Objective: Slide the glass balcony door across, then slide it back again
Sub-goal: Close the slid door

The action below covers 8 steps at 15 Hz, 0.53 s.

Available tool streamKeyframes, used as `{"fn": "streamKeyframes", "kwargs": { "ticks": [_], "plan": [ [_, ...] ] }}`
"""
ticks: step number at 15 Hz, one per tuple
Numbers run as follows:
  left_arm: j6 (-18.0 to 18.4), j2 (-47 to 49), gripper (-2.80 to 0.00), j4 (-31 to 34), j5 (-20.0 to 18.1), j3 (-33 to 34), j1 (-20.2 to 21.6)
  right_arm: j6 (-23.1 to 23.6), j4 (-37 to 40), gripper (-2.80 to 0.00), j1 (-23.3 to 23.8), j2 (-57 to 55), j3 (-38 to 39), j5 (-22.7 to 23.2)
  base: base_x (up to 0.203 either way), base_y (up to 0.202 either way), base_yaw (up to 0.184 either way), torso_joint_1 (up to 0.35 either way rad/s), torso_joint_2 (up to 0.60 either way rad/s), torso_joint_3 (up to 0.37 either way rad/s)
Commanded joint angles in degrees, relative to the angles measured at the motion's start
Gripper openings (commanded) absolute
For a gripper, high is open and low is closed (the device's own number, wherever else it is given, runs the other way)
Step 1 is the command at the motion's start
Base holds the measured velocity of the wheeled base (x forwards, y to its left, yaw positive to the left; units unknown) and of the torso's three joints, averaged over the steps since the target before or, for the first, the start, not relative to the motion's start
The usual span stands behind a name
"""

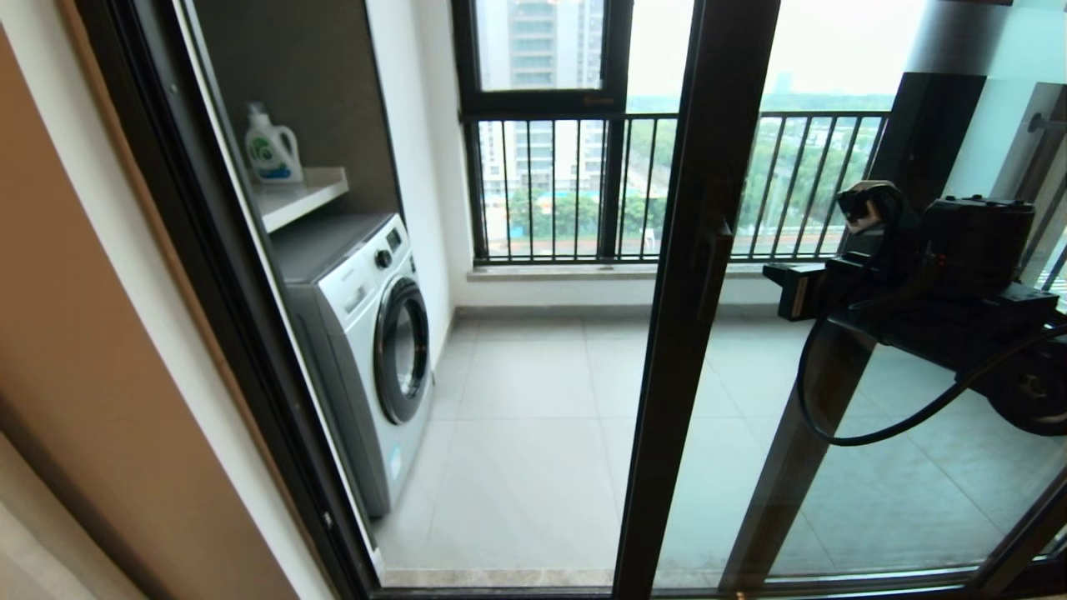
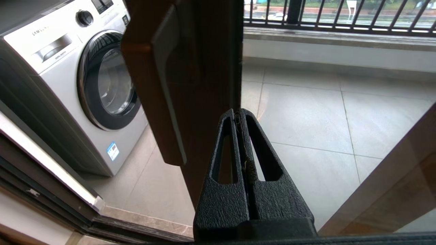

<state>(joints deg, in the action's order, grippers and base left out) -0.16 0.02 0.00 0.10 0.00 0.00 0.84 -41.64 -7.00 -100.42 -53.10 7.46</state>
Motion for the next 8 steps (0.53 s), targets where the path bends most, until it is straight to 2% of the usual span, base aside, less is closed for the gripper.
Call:
{"fn": "streamKeyframes", "kwargs": {
  "ticks": [1,8],
  "plan": [
    [0.0,0.1,-2.8,0.0,0.0,0.0,0.0,-0.1,-0.3,-2.8,0.7,0.6,0.2,0.1,0.0,0.0,0.0,0.0,0.0,0.0],
    [0.0,0.1,-2.8,0.0,0.0,0.0,0.0,0.0,-0.3,-2.8,-0.3,-0.2,0.0,0.0,0.0,0.0,0.0,0.0,0.0,0.0]
  ]
}}
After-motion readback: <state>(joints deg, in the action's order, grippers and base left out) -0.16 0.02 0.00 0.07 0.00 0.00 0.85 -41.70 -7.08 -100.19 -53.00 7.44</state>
